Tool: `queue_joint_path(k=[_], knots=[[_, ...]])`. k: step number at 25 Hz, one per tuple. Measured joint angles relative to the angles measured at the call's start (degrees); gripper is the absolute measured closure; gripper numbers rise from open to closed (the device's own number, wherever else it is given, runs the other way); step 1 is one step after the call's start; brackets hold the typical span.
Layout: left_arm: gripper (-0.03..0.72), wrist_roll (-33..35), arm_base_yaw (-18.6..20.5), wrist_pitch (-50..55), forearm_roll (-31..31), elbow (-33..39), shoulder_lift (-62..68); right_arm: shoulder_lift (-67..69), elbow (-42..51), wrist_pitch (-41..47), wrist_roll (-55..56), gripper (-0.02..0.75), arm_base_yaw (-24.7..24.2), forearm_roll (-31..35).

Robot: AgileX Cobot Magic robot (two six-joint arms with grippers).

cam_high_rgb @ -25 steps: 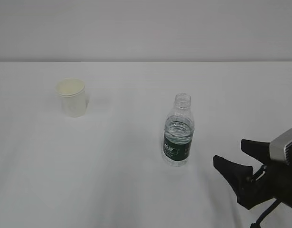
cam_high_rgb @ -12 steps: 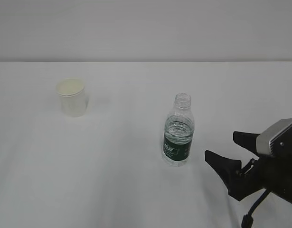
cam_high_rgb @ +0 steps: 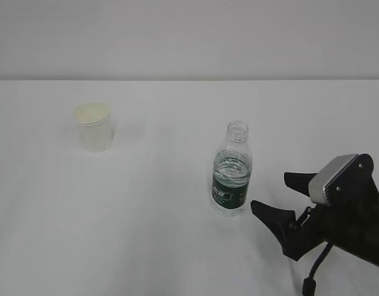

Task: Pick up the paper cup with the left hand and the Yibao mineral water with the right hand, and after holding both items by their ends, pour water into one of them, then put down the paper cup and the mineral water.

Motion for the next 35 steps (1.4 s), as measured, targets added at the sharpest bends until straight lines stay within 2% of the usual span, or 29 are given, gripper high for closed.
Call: queue_joint_path(k=[25, 35], knots=[[0.169, 0.00, 0.00, 0.21, 0.27, 0.00, 3.03, 4.18, -8.62, 0.13, -0.51, 0.062, 0.00, -5.45], [0.169, 0.00, 0.00, 0.21, 0.40, 0.00, 3.03, 4.18, -11.22, 5.25, 0.63, 0.062, 0.00, -8.40]])
